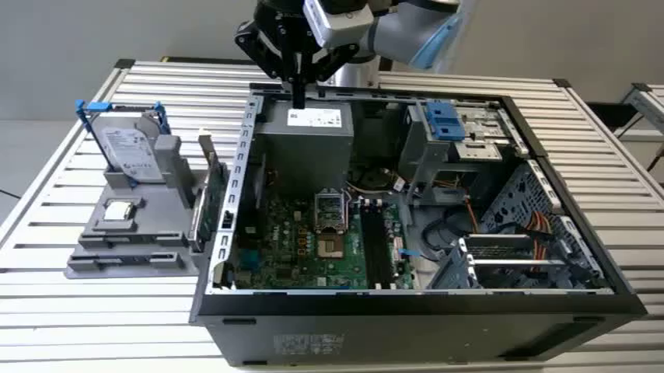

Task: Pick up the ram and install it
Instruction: 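Reach for the ram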

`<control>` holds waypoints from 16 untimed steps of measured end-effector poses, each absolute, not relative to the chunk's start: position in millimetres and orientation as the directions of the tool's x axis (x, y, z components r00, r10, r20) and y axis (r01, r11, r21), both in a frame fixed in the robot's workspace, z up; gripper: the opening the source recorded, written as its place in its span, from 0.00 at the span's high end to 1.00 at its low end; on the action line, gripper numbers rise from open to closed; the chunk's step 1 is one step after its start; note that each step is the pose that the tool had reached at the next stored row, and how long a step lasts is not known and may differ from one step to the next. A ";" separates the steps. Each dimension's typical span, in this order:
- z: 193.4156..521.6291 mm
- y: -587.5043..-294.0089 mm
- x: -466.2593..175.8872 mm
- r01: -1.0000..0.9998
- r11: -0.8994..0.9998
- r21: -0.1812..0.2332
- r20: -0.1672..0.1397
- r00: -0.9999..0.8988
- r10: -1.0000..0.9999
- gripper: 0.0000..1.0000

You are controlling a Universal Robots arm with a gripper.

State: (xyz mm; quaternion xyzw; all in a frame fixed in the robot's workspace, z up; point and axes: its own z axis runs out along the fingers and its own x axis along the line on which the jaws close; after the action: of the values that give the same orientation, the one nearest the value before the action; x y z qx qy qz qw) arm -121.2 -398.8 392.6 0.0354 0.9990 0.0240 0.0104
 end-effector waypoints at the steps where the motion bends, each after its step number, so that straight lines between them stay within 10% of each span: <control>1: 392.6 -398.8 -121.2 0.070 0.996 0.049 -0.019 -0.997 0.071 1.00; 16: 392.6 -398.8 -127.6 0.070 0.996 0.049 -0.019 -0.997 0.071 1.00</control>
State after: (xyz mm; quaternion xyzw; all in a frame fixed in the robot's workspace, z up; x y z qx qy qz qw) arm -127.6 -398.8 392.6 0.0354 0.9990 0.0241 0.0103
